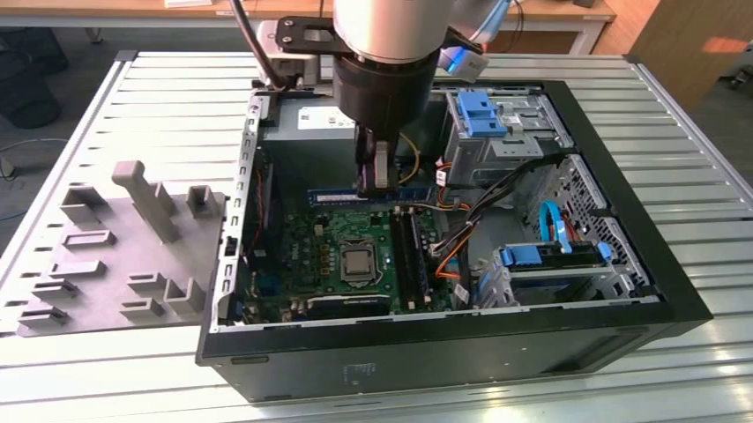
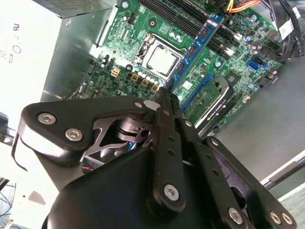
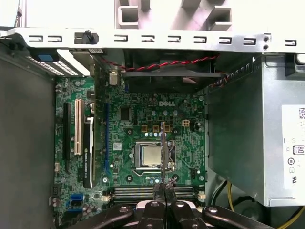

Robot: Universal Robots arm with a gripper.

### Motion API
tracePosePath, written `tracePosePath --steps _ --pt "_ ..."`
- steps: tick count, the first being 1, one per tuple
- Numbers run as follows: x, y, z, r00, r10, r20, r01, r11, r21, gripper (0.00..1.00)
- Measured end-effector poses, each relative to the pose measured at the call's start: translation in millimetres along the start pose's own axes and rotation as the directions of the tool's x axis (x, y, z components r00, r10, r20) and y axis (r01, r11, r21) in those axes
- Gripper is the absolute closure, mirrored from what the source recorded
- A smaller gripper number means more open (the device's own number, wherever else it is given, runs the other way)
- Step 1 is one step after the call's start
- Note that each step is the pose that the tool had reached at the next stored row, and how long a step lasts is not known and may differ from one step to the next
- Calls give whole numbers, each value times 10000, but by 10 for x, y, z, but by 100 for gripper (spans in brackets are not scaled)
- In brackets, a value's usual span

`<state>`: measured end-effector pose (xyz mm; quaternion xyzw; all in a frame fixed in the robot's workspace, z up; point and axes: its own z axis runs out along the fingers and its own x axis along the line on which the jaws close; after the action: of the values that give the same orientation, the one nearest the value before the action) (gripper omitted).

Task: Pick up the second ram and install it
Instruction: 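Pick up the second ram and move it above second insertion slot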

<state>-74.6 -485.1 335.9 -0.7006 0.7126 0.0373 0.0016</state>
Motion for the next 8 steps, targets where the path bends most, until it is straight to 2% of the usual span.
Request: tracePosePath --steps 8 --pt "2 -2 31 10000 0 0 0 10000 0 88"
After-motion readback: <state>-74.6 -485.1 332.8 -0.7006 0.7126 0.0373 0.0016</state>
